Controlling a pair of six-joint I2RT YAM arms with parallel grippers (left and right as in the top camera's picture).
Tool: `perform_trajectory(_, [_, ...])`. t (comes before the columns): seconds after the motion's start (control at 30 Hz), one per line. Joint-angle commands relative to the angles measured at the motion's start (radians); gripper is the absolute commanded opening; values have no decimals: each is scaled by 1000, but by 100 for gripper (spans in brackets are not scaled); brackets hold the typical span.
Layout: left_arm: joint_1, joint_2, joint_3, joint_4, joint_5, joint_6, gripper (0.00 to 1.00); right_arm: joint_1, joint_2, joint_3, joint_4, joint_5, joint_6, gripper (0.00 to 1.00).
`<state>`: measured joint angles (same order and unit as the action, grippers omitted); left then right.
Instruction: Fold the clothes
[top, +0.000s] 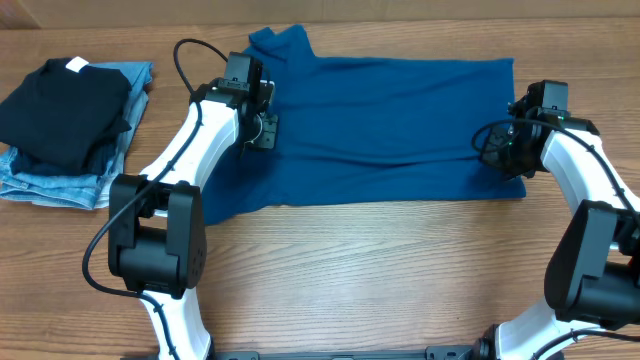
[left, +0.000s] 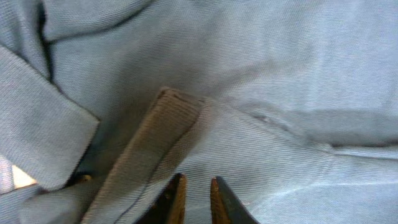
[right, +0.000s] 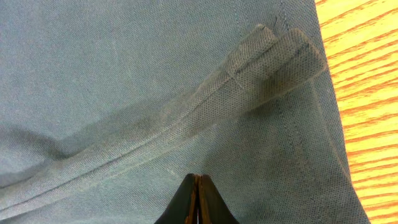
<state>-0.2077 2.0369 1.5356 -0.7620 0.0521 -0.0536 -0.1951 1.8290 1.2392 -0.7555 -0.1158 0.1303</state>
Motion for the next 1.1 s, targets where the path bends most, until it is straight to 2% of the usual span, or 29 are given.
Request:
perform_trajectory(0.0, [-7, 5, -11, -4, 73, -7, 8, 0, 26, -10, -2, 1, -3, 4])
perform_trajectory(0.33, [-18, 5, -11, -9, 71, -6, 10, 0, 32, -47, 22, -3, 0, 4])
perform_trajectory(0.5, [-18, 5, -17, 0, 61, -6, 11, 0, 32, -56, 106, -10, 0, 4])
perform_trajectory(1.07, [-18, 5, -18, -6, 44, -6, 14, 0, 34, -109, 228, -32, 31, 4])
